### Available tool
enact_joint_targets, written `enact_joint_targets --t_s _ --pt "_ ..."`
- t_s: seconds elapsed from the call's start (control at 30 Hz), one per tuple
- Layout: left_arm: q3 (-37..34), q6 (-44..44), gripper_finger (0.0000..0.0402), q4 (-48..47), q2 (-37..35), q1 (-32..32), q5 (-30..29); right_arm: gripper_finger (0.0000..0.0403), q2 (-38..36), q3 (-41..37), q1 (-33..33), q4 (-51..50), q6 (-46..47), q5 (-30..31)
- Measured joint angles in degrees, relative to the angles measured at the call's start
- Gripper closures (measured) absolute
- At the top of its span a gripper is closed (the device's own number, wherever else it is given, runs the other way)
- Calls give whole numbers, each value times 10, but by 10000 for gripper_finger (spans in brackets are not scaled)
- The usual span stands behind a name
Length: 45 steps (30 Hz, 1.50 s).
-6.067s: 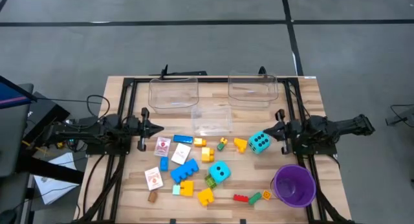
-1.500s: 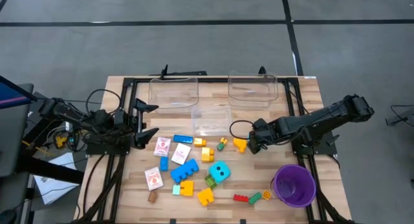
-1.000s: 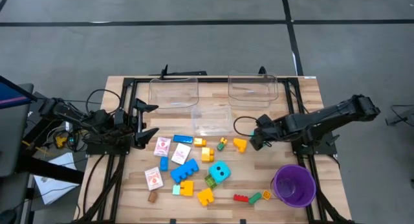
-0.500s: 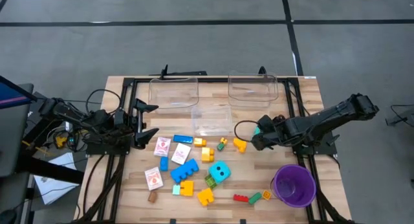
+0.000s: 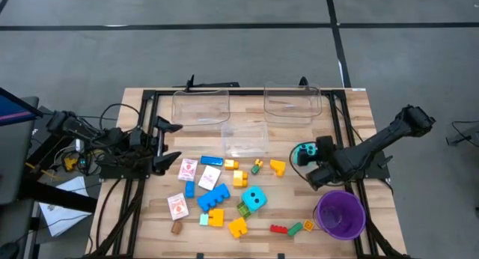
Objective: Pick & Place Toys
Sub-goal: Put the blue dice into the top right transparent bin
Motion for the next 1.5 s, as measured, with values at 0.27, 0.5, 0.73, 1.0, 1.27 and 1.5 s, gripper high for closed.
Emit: enact_joint_targets --t_s 0.27,0.5,0.73,1.0,1.27,1.5 --pt "0 -1 2 7 0 -8 11 3 100 17 -48 29 40 -11" --pt "0 0 2 15 0 -8 33 3 175 68 -79 10 43 -22" --pt "0 12 2 17 0 -8 36 3 213 97 -64 -59 107 -31" --pt "0 13 2 26 0 -8 36 3 225 107 -41 -69 146 -45" --pt "0 12 2 26 0 -8 36 3 239 106 -42 -68 151 -46" --pt "0 12 2 25 0 -8 36 3 240 106 -40 -81 152 -46"
